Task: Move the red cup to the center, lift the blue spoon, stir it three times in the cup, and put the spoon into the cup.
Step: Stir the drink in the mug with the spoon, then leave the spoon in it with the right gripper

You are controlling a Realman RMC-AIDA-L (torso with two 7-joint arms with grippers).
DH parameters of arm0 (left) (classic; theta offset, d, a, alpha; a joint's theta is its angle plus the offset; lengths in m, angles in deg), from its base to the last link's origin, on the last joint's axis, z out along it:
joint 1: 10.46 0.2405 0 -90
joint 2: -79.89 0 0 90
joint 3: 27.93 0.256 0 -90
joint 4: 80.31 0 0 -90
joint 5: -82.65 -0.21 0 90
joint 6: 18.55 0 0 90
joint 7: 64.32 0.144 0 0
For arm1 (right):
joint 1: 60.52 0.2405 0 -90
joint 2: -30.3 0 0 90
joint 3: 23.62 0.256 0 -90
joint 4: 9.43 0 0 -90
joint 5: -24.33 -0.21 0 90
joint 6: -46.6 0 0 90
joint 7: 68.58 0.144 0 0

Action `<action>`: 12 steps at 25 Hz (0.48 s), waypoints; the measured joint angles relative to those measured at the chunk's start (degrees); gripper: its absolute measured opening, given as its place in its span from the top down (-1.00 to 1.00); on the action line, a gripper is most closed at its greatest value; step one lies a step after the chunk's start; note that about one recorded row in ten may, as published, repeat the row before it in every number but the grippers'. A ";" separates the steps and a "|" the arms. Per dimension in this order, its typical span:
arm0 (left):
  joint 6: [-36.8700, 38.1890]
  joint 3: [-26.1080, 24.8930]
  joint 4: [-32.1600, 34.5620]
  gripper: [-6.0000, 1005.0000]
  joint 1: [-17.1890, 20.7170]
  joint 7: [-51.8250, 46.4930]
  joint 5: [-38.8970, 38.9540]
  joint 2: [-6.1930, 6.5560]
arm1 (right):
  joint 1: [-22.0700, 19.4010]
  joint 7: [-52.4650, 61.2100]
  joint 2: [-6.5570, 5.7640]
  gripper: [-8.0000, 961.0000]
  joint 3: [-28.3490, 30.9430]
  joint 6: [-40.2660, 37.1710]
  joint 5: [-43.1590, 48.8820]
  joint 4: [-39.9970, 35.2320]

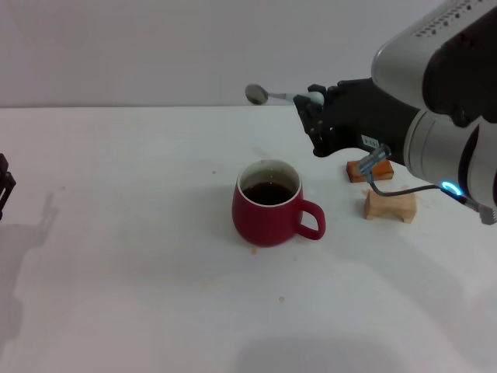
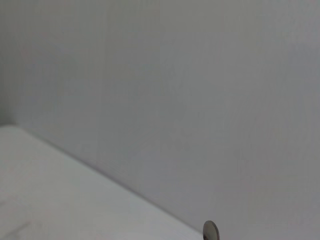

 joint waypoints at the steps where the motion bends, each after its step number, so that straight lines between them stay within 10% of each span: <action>1: -0.07 -0.01 0.03 -0.71 -0.05 0.00 0.00 0.00 | 0.00 0.00 0.00 0.72 0.00 0.00 0.00 0.00; 12: -1.01 -0.09 0.16 -0.71 -0.42 0.00 0.00 0.00 | 11.47 2.56 0.04 0.72 1.80 17.80 -0.29 0.65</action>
